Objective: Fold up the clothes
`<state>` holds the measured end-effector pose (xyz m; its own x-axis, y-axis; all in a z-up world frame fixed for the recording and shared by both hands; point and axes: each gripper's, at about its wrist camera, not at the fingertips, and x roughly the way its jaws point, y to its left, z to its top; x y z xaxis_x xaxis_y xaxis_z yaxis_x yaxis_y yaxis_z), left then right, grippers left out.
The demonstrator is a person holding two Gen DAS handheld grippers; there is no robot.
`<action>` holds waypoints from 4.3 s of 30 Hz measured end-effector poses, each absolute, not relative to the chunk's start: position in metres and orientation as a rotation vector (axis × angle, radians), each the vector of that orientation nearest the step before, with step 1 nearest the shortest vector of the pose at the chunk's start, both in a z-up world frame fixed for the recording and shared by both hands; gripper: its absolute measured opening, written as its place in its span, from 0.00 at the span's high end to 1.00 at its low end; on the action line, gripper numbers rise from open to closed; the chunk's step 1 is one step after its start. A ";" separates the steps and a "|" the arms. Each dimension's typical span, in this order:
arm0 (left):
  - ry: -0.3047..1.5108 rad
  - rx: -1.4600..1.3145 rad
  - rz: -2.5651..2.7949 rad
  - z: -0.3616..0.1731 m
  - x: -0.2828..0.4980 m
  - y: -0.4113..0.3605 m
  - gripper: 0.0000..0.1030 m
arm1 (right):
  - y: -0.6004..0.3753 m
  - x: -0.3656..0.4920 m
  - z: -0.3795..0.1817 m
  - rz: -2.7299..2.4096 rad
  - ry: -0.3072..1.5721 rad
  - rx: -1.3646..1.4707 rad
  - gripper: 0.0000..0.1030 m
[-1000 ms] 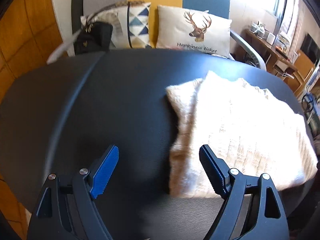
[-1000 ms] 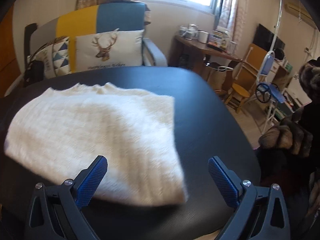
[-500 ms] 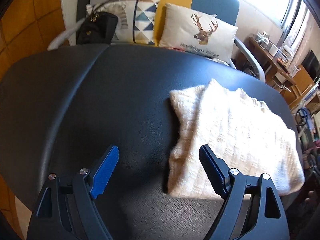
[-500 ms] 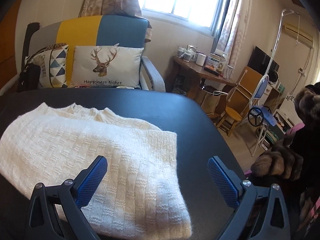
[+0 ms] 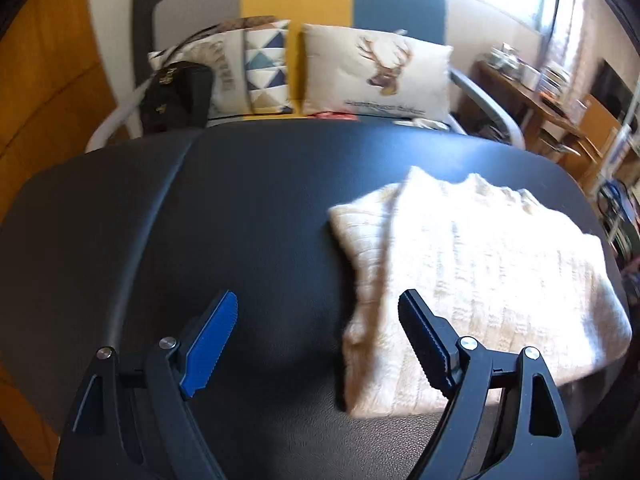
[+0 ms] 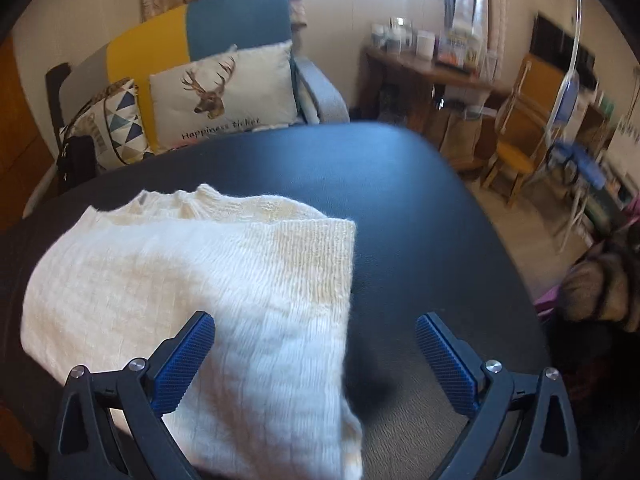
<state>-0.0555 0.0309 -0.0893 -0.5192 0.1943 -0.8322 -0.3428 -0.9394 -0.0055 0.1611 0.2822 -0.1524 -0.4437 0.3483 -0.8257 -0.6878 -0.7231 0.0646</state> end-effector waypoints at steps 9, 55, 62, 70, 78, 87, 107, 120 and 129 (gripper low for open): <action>0.110 -1.409 2.316 -0.119 -0.060 0.015 0.17 | 0.290 0.079 -0.198 2.244 0.675 -1.414 0.05; -0.029 -1.391 2.212 -0.133 -0.028 -0.050 0.17 | 0.187 0.140 -0.173 2.190 0.073 -1.733 0.88; -0.020 -1.322 2.135 -0.125 -0.015 -0.024 0.17 | 0.160 0.302 -0.147 2.108 0.271 -1.644 0.84; 0.001 -1.295 2.122 -0.118 -0.007 0.004 0.17 | 0.190 0.234 -0.018 2.622 0.273 -0.879 0.63; -0.017 -1.372 2.239 -0.126 -0.028 -0.029 0.17 | 0.318 0.015 -0.077 2.859 1.006 -0.717 0.00; -0.057 -1.455 2.384 -0.134 -0.067 -0.073 0.17 | 0.358 -0.085 -0.132 2.693 0.714 -0.928 0.00; -0.071 -1.241 2.284 -0.092 -0.037 -0.044 0.17 | 0.282 0.091 0.131 2.927 0.465 -0.427 0.05; -0.125 -1.186 2.279 -0.078 -0.024 -0.065 0.17 | 0.264 0.086 0.078 2.831 0.595 -0.322 0.00; -0.159 -1.337 2.394 -0.104 -0.046 -0.106 0.17 | 0.337 -0.019 -0.109 2.616 1.054 -0.515 0.00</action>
<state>-0.0459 -0.1059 -0.1040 -0.4672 0.3894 -0.7937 -0.2813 -0.9166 -0.2842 -0.0187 0.3371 -0.1089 -0.8992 0.1176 -0.4215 -0.3769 -0.6976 0.6094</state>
